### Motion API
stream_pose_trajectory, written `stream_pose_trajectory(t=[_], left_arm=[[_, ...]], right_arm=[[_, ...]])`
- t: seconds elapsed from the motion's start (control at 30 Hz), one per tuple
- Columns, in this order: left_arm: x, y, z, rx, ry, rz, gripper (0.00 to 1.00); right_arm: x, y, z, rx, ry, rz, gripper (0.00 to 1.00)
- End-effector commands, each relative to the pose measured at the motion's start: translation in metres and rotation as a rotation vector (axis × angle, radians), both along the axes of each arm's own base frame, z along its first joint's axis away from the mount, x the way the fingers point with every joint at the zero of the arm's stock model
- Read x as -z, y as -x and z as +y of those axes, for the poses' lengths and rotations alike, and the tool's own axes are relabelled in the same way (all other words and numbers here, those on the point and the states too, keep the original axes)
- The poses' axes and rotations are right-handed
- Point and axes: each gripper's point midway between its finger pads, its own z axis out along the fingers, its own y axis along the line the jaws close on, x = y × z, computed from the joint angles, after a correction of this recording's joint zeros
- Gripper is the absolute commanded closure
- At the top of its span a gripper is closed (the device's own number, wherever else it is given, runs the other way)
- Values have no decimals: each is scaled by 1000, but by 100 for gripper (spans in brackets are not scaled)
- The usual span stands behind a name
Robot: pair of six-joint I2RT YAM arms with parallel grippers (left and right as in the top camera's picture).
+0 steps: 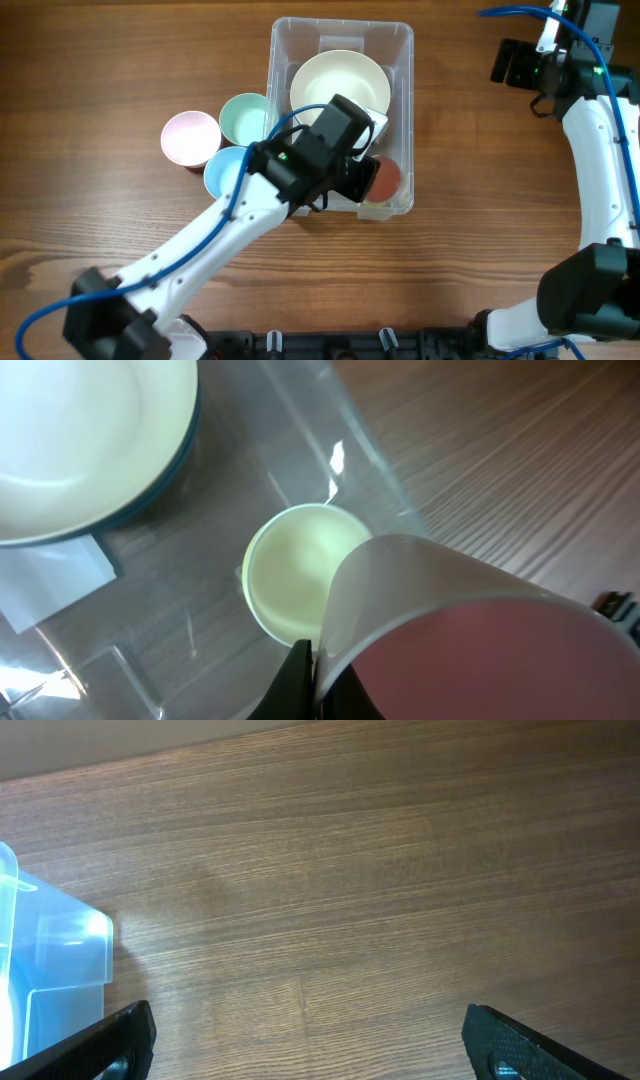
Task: Pack container
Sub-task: 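Carry the pink cup onto the stacked cups and release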
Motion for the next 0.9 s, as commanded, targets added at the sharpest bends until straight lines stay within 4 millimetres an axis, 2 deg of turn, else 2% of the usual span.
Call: stream_pose_trajectory(t=[0.0,0.2,0.53,0.57,0.6,0.63,0.73,0.87], left_arm=[[15,-9,2,-9,-56,-18,96],[16,-19,5,-40,-81,-59,95],[13,-22,2,-41,-67,-72,95],[13,-22,3,-41,-68,-72,94],[13,-22,3,-41,-68,-71,87],[13,-22,3,-41,-68,-72,71],[13,-22,3,-42,-67,-73,62],[9,-30,12,-82,-100,-114,60]], right_arm=[[3,-2,-2,17,1,4,0],[3,-2,-2,17,1,4,0],[3,-2,-2,17,1,4,1],[3,-2,-2,17,1,4,0],[3,-2,-2,17,1,4,0],[3,-2,-2,17,1,4,0],[3,-2,-2,17,1,4,0],[3,-2,-2,17,1,4,0]])
